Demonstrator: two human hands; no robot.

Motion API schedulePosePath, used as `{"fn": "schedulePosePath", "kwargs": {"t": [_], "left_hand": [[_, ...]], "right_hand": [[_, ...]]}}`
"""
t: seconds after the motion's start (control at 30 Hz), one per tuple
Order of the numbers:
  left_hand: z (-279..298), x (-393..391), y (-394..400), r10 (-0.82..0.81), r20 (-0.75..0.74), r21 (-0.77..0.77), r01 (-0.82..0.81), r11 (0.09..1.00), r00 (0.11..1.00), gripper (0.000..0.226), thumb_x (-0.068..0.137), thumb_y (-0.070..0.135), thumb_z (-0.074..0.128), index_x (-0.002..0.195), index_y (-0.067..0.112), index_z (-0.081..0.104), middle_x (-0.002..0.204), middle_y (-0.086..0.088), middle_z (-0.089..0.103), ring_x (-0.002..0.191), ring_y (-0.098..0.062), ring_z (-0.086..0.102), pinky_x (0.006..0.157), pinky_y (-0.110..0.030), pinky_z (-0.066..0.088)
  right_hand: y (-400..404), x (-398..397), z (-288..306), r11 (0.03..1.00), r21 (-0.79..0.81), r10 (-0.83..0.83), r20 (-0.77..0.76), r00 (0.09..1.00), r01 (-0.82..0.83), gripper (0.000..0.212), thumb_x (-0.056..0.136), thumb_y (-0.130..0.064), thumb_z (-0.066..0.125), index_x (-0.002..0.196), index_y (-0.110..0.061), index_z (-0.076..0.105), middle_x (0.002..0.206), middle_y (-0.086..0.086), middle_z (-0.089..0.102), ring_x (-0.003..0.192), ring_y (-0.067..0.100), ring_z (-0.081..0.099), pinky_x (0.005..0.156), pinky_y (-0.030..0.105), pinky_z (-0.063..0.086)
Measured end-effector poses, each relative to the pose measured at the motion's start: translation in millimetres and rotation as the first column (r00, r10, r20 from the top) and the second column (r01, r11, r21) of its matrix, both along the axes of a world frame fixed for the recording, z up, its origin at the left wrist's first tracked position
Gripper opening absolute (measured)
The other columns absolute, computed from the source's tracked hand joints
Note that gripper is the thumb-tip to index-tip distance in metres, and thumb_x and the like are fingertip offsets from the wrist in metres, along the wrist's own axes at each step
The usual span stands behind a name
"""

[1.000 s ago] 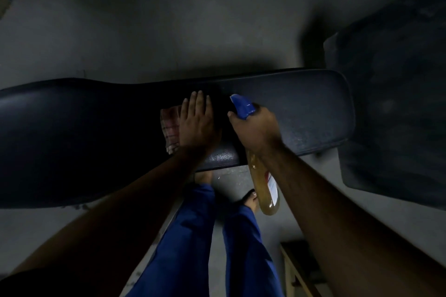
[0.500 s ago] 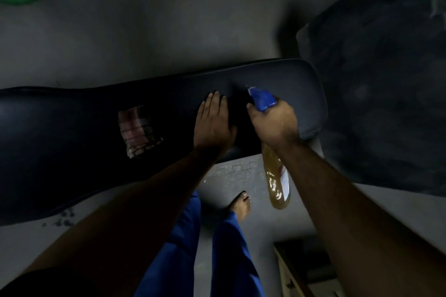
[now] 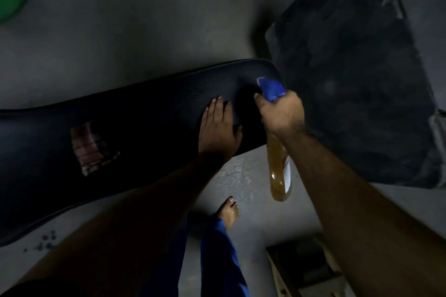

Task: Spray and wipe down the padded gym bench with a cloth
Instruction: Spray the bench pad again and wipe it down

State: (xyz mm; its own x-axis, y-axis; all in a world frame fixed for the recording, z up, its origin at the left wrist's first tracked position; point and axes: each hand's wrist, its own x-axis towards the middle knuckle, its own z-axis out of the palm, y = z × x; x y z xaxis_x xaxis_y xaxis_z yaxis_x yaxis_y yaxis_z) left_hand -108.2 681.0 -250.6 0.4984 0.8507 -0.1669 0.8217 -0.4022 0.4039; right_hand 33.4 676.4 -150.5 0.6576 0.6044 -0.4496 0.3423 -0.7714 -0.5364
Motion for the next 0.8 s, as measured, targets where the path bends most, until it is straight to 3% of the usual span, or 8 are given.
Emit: {"fn": "schedulePosePath", "kwargs": {"t": [0.1, 0.2, 0.33, 0.5, 0.63, 0.8], "left_hand": [[-9, 15, -8, 0.014, -0.035, 0.004, -0.014, 1.000, 0.999, 0.073, 0.088, 0.050, 0.051, 0.144, 0.006, 0.038, 0.154, -0.022, 0.028, 0.145, -0.035, 0.022, 0.119, -0.046, 0.015], [-18, 14, -14, 0.002, -0.078, 0.043, 0.001, 0.999, 0.997, 0.079, 0.089, 0.059, 0.044, 0.148, 0.008, 0.032, 0.158, -0.020, 0.021, 0.147, -0.034, 0.014, 0.120, -0.046, 0.009], [-21, 16, -16, 0.006, -0.146, 0.083, 0.006, 0.996, 0.989, 0.081, 0.090, 0.063, 0.041, 0.149, 0.008, 0.029, 0.158, -0.019, 0.019, 0.147, -0.033, 0.013, 0.120, -0.046, 0.007], [-24, 18, -18, 0.017, -0.162, 0.125, 0.003, 0.992, 0.987, 0.080, 0.091, 0.062, 0.038, 0.148, 0.007, 0.030, 0.158, -0.020, 0.019, 0.148, -0.034, 0.012, 0.121, -0.047, 0.007], [-28, 17, -21, 0.020, -0.117, 0.190, 0.002, 0.982, 0.993, 0.077, 0.091, 0.059, 0.042, 0.146, 0.004, 0.036, 0.156, -0.022, 0.025, 0.146, -0.036, 0.018, 0.119, -0.049, 0.013], [-32, 17, -21, 0.030, -0.095, 0.230, -0.007, 0.973, 0.995, 0.076, 0.090, 0.058, 0.044, 0.144, 0.004, 0.039, 0.155, -0.022, 0.027, 0.146, -0.036, 0.020, 0.119, -0.049, 0.014]], "right_hand": [[-4, 17, -4, 0.998, -0.063, -0.009, 0.006, 1.000, 0.009, 0.030, 0.089, -0.042, 0.069, 0.086, -0.015, 0.056, 0.074, 0.001, 0.055, 0.071, 0.021, 0.056, 0.065, 0.029, 0.042], [-12, 31, -14, 0.995, -0.093, -0.037, -0.054, 0.998, 0.032, 0.029, 0.089, -0.040, 0.069, 0.086, -0.017, 0.053, 0.080, 0.002, 0.059, 0.077, 0.021, 0.061, 0.066, 0.029, 0.045], [-25, 43, -25, 0.995, -0.099, -0.015, -0.133, 0.991, 0.002, 0.029, 0.086, -0.045, 0.071, 0.096, -0.018, 0.062, 0.088, 0.007, 0.069, 0.077, 0.024, 0.068, 0.070, 0.034, 0.057], [-52, 63, -26, 0.993, -0.098, -0.078, -0.095, 0.992, 0.068, 0.034, 0.085, -0.046, 0.071, 0.103, -0.018, 0.065, 0.088, 0.007, 0.069, 0.077, 0.025, 0.068, 0.064, 0.026, 0.047], [-78, 70, -34, 0.985, -0.131, -0.124, -0.051, 0.991, 0.116, 0.044, 0.079, -0.053, 0.071, 0.098, -0.014, 0.066, 0.086, 0.010, 0.071, 0.077, 0.029, 0.071, 0.075, 0.043, 0.061], [-95, 65, -41, 0.974, -0.210, -0.104, -0.076, 0.992, 0.086, 0.043, 0.084, -0.050, 0.066, 0.099, -0.010, 0.062, 0.090, 0.012, 0.069, 0.081, 0.029, 0.069, 0.078, 0.046, 0.060]]}}
